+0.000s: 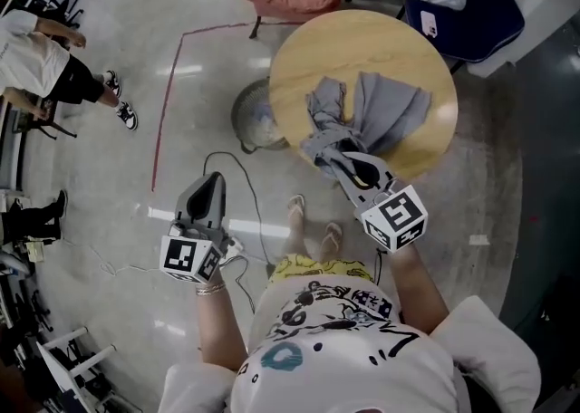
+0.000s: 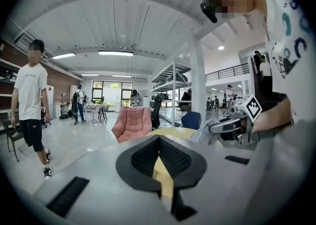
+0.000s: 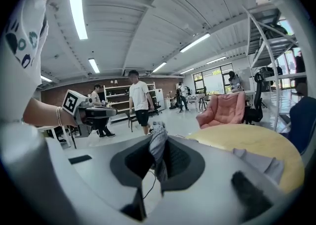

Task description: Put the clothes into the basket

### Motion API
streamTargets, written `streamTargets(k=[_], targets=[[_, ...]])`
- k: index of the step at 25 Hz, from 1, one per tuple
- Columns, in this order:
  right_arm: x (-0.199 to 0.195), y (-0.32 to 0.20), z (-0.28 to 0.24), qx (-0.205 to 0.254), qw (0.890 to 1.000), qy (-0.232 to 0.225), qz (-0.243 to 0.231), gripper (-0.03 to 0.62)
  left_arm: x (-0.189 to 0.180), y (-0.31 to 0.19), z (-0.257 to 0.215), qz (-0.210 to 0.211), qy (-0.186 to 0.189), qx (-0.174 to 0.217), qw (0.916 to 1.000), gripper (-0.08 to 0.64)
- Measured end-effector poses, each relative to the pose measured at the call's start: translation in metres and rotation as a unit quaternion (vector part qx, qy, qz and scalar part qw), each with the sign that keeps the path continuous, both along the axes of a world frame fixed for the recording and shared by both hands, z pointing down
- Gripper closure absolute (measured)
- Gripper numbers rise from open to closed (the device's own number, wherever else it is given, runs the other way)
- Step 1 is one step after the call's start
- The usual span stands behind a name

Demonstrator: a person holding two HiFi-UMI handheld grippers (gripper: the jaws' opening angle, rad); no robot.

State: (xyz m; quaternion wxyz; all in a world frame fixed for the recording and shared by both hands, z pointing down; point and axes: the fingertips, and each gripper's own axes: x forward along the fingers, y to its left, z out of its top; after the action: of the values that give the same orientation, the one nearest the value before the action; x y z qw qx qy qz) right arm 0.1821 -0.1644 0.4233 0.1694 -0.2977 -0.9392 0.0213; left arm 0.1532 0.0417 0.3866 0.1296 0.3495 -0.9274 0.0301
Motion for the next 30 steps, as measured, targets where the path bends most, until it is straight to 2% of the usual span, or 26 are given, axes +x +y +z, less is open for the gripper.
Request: streamTargets(k=[9,18,30], targets=[[-0.02,0.059,-0.012,-0.002,1.0,-0.019,-0.012,0.543,-0.011,0.066,-0.021,-0.023,-0.03,0.001,0.9993,0.549],[-0.063,0.149,-0.02,0.003,1.0,-0.027,0.001,0.543,-0.054,0.143,-0.025,-0.003,-0.037,0.011,0.9992,0.549],[-0.109,0.252,-0.027,0.017,0.999,-0.04,0.012,0.543,-0.11,0.211,-0.013,0.053,-0.029,0.039,0.9974,0.549]])
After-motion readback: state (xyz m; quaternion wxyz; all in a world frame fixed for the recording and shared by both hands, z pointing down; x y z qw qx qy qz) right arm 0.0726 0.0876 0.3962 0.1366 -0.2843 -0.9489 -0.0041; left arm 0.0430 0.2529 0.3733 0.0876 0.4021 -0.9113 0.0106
